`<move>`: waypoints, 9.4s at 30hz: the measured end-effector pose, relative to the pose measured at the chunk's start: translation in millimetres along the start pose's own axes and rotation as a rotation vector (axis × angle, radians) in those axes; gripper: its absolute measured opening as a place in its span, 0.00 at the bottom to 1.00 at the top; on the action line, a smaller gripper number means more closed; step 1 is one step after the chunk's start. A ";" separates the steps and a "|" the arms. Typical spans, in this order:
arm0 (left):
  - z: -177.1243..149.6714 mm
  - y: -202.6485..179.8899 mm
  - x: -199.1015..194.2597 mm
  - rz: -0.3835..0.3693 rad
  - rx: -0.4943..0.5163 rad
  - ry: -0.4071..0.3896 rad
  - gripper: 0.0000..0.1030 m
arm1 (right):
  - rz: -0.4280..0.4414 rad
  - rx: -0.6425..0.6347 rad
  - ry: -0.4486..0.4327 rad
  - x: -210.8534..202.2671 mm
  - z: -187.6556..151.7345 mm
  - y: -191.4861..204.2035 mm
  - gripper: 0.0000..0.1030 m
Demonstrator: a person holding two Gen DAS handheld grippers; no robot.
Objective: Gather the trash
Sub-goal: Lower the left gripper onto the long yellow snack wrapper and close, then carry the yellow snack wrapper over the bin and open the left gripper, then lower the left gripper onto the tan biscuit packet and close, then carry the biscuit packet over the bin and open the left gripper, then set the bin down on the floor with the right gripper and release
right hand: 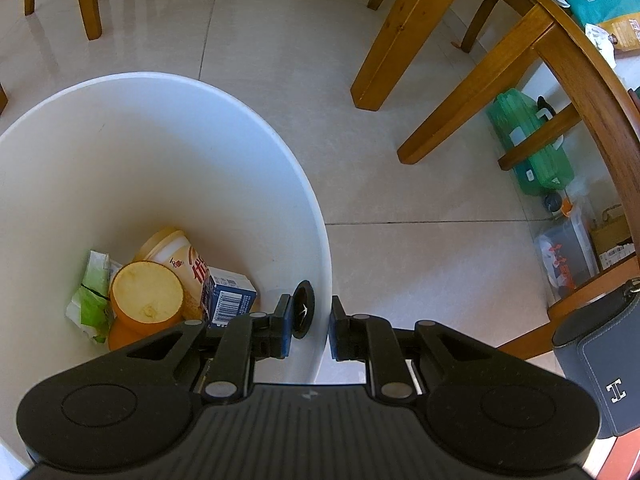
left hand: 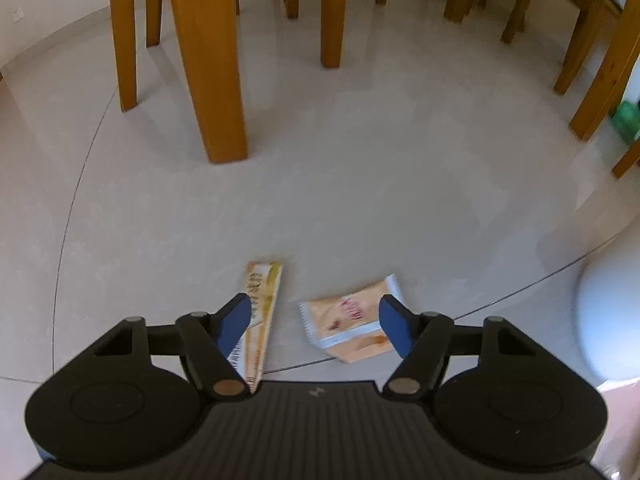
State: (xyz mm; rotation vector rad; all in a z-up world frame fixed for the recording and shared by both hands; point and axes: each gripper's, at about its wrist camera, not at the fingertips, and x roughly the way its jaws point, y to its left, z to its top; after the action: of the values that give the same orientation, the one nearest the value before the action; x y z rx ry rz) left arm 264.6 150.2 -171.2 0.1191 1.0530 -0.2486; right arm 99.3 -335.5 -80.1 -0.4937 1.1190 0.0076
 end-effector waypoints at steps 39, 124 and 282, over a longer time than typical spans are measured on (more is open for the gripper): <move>-43.8 21.8 73.6 0.103 -0.054 0.061 0.25 | -0.002 -0.030 0.008 1.1 -0.5 3.6 0.23; 19.6 -69.4 -4.1 -0.015 -0.201 0.161 0.80 | 0.068 -0.003 0.025 4.6 -3.7 -4.6 0.22; -9.5 -341.8 -256.7 -0.057 0.046 0.081 0.99 | 0.220 0.070 0.006 -146.4 -78.1 -24.4 1.00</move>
State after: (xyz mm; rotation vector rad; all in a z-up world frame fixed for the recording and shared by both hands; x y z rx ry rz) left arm 47.2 -140.5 54.9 0.1411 1.1325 -0.3219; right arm -27.3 -352.3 28.6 -0.3070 1.1704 0.1584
